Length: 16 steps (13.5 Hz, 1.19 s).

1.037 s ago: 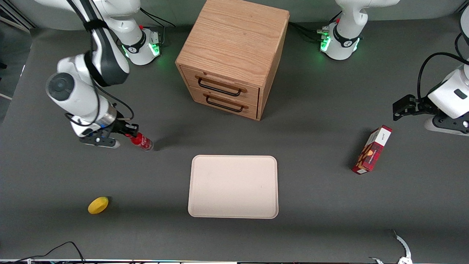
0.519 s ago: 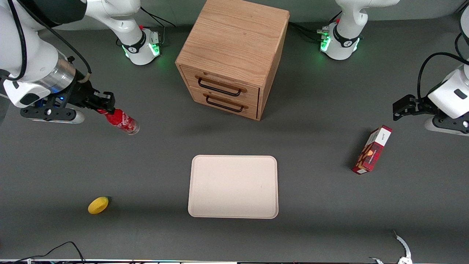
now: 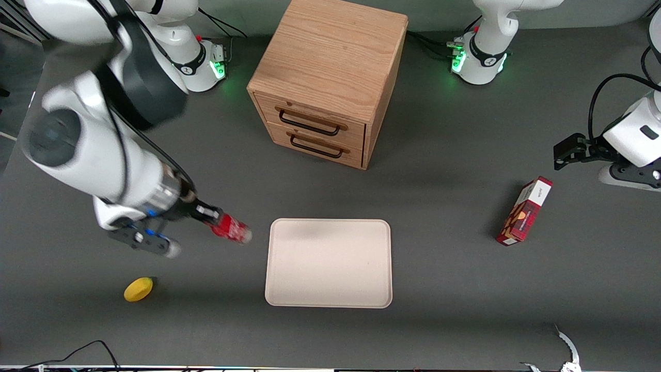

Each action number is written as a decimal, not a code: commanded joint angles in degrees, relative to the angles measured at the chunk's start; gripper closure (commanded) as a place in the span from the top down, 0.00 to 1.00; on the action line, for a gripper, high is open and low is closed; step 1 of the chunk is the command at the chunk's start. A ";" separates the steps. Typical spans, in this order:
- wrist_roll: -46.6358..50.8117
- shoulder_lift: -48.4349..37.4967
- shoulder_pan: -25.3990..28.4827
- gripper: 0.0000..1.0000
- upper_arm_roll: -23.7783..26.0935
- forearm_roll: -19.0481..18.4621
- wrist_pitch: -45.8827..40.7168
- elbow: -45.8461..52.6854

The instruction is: Place coke bottle on tray

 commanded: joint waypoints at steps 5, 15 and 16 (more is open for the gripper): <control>14.73 14.08 3.16 0.00 2.10 -10.93 12.03 4.86; 17.73 14.64 3.17 1.00 4.03 -15.34 14.79 4.50; 17.38 12.71 2.73 1.00 5.34 -15.34 12.08 4.50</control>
